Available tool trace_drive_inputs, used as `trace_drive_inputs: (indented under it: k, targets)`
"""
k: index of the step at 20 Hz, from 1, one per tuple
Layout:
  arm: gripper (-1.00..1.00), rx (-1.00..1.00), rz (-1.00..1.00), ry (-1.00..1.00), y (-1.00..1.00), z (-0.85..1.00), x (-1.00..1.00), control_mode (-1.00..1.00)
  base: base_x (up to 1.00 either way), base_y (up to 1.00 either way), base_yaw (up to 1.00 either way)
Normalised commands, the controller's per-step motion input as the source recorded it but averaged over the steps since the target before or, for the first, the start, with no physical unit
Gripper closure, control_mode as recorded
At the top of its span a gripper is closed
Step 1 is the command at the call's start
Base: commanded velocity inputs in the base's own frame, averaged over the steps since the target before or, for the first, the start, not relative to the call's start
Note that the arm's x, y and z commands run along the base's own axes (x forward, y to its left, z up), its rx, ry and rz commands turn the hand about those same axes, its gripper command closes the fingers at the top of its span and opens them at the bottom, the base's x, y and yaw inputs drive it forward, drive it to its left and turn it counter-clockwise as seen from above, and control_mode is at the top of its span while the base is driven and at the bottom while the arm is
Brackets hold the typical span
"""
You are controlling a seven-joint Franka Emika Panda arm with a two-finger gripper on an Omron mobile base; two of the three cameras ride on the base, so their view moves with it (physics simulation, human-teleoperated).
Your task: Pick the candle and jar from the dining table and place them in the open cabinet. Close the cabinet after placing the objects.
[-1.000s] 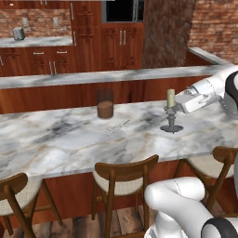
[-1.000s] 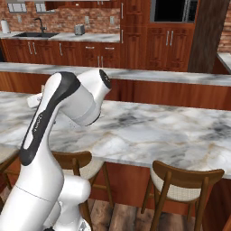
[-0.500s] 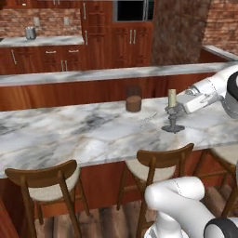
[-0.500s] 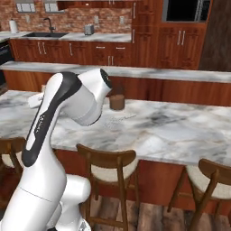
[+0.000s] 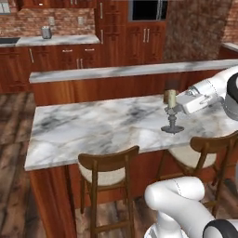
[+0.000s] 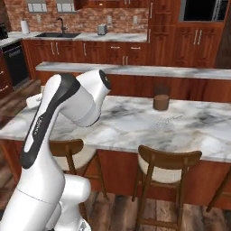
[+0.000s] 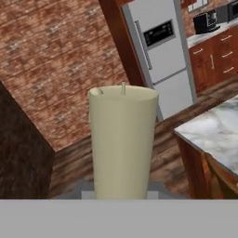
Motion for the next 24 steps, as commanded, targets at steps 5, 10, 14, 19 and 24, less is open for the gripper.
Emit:
trace_drive_inputs:
  k: [5,10,14,19,24]
  targets:
    - [1.0,0.0,0.0,0.0,0.0,0.0,0.0,1.0,-0.34,1.0,-0.05]
    - [1.0,0.0,0.0,0.0,0.0,0.0,0.0,1.0,-0.3,1.0,-0.04]
    - [1.0,0.0,0.0,0.0,0.0,0.0,0.0,1.0,-0.18,1.0,-0.06]
    - [1.0,0.0,0.0,0.0,0.0,0.0,0.0,1.0,-0.04,1.0,-0.12]
    - [1.0,0.0,0.0,0.0,0.0,0.0,0.0,1.0,0.04,1.0,-0.25]
